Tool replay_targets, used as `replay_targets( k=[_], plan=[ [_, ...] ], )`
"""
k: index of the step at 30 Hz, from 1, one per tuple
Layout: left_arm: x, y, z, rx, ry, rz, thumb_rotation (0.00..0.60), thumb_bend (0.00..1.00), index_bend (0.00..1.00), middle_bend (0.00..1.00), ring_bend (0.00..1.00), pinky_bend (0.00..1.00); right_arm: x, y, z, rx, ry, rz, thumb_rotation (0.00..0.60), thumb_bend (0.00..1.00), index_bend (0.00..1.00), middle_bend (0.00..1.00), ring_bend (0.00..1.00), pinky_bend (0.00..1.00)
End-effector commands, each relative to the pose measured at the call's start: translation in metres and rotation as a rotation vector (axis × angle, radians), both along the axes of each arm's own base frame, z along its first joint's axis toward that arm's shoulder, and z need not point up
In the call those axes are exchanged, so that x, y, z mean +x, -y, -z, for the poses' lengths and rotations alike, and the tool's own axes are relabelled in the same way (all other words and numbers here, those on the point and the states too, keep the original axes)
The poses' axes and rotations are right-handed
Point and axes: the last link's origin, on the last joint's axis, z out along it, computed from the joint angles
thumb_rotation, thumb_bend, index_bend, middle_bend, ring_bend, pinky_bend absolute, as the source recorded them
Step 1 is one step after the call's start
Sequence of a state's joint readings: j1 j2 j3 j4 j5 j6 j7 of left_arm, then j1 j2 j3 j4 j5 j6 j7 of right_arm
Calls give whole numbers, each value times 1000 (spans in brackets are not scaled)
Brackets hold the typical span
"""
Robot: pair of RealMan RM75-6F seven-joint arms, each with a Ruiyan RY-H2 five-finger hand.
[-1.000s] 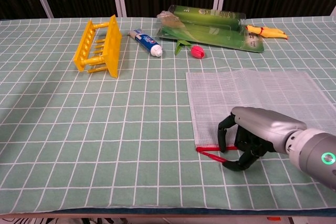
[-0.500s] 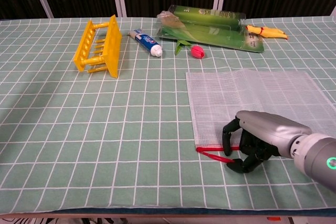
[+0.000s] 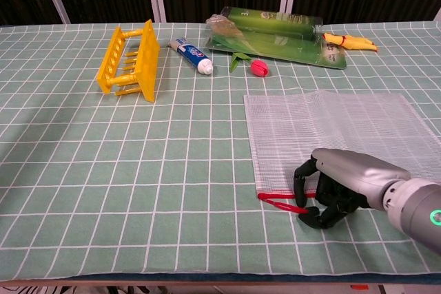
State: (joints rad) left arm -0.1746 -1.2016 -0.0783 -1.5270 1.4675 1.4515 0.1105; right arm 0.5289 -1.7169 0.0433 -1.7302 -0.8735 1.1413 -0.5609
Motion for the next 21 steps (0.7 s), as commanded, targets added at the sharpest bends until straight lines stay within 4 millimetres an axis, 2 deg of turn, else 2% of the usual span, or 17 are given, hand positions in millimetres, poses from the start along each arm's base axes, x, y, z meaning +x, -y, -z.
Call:
replay_targets(
  k=[1, 21],
  plan=[
    [0, 0, 0, 1, 0, 0, 600, 5, 0, 0, 0, 0, -1, 0, 0, 1, -1, 2, 600, 419, 555, 1000, 1000, 1000],
    [0, 0, 0, -2, 6, -2, 600, 5, 0, 0, 0, 0, -1, -1, 1, -4, 11, 6, 600, 588, 588, 1000, 1000, 1000]
  ],
)
